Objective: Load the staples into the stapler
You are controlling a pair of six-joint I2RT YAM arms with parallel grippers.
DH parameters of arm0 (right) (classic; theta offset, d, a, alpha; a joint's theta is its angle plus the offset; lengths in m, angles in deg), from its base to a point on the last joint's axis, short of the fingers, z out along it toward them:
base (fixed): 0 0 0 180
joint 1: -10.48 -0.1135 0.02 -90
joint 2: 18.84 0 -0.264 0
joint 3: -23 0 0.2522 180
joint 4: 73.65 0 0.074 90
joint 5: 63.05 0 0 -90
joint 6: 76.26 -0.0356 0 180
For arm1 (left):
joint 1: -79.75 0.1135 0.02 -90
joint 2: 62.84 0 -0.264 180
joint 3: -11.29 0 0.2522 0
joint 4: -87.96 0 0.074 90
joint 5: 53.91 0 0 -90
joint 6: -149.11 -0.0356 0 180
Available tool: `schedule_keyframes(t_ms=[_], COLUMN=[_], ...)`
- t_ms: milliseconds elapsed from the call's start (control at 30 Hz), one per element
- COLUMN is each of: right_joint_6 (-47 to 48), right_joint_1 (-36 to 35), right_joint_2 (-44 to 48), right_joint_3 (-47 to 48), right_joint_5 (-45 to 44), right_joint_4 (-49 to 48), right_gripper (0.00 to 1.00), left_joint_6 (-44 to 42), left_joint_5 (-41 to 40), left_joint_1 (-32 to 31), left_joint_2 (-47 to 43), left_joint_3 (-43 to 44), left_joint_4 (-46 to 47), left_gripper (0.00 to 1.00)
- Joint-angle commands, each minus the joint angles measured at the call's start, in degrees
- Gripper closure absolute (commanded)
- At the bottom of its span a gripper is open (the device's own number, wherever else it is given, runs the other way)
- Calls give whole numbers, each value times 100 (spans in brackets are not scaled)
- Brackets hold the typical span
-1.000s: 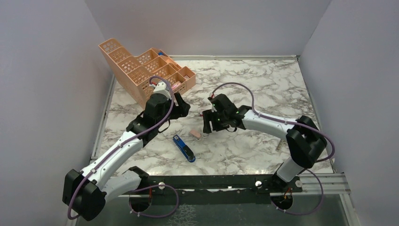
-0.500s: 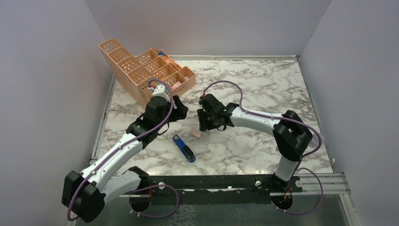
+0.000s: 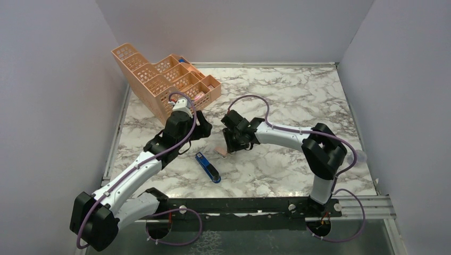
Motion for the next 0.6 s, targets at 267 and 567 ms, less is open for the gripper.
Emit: schedule_keyframes(t_ms=[267,567], right_joint_6=[-655,-1154], right_joint_1=[-59,503], right_joint_2=[587,1712], right_joint_3=[-447,-1721], right_joint_5=[-595,197], right_joint_4=[185,-279], right_gripper=[77,79], left_joint_6=[168,432], left_joint_5=[778,2007], left_joint_1=[-10,-161], left_joint_2=[300,1107], left_joint_3=[17,77], left_joint_4=[242,941], left_gripper=[23,44])
